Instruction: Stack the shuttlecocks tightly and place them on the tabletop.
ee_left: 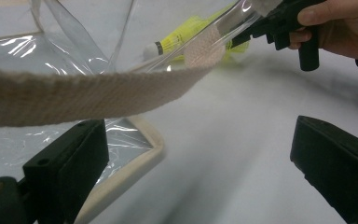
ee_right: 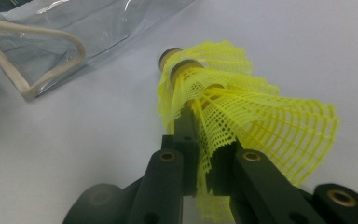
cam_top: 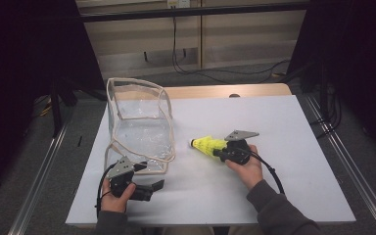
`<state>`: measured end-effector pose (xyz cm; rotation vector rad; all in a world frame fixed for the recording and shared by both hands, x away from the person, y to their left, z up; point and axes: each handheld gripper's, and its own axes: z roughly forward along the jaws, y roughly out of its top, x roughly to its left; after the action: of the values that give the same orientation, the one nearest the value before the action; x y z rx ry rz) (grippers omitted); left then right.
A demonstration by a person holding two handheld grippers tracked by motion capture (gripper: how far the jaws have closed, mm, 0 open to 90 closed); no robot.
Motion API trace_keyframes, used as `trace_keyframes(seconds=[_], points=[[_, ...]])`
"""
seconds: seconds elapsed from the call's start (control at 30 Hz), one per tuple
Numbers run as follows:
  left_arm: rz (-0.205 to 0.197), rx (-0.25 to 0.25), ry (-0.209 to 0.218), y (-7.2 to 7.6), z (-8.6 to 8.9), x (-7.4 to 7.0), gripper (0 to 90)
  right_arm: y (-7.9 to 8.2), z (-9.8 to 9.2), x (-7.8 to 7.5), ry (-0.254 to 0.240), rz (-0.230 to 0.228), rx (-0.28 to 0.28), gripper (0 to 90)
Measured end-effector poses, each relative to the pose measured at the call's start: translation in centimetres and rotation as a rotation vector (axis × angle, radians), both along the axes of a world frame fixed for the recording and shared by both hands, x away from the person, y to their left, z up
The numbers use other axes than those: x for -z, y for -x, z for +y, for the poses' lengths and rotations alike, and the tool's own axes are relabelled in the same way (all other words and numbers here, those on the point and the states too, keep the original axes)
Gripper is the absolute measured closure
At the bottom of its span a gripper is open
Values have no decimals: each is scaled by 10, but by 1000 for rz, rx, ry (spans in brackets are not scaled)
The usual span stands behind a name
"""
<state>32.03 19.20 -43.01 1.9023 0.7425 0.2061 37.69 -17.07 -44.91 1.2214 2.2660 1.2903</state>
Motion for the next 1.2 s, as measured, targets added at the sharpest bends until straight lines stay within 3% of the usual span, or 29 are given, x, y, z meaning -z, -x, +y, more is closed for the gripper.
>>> trace_keyframes(seconds=[0.47,1.2], points=[[0,-3,-1,0,0,0,43,7,-4,2,18,13,-11,729],[-4,-6,-7,1,-1,0,43,26,-22,-5,6,11,-1,715]])
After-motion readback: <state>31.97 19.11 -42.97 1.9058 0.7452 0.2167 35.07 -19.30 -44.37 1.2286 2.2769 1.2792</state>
